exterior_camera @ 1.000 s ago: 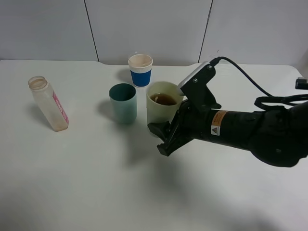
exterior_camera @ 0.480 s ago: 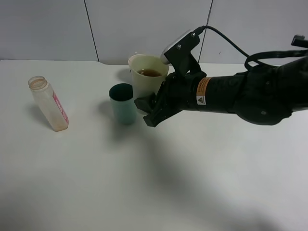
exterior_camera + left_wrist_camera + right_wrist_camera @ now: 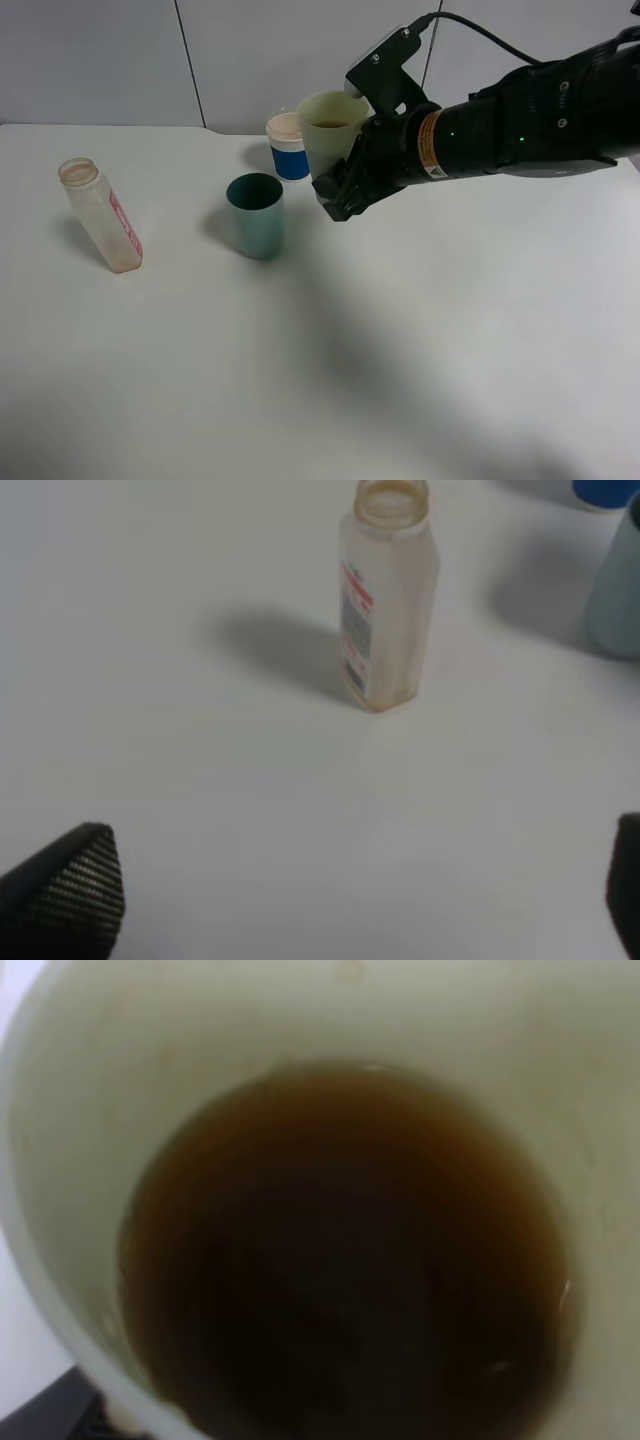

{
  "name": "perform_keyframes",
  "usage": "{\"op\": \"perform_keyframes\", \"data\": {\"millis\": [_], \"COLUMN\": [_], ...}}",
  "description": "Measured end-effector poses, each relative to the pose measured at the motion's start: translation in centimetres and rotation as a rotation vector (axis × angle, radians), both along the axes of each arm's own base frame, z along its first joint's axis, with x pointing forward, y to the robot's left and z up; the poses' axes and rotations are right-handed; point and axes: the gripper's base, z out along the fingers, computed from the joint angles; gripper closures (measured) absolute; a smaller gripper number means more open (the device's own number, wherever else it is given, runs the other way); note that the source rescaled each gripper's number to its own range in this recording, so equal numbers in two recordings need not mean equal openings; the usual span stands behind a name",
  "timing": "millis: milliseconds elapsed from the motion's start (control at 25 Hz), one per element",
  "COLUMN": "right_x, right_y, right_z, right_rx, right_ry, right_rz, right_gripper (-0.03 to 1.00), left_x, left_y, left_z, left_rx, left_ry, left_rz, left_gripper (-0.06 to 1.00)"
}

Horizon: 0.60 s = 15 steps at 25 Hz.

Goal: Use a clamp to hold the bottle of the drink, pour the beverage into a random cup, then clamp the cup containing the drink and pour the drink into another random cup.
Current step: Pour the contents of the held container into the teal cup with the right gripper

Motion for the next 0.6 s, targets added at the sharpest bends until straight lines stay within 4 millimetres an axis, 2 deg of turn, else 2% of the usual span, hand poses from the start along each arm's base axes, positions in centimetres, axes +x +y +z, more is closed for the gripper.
{"op": "perform_keyframes", "data": {"millis": [360, 600], "right_x": [0.7, 2.1], "right_y": [-0.7, 0.1], "right_z": [0.2, -0.6], "right_rx": [-0.148, -0.175], "right_ry": [-0.072, -0.076], "right_rz": [-0.013, -0.011], "right_gripper": [0.97, 0.97], "left_x": [0.0, 0.0], "left_y": [0.0, 0.0], "left_z": [0.0, 0.0], "left_rx": [0.000, 0.000], "left_ry": [0.000, 0.000], "left_rz": [0.000, 0.000], "left_gripper": [0.02, 0.02]}}
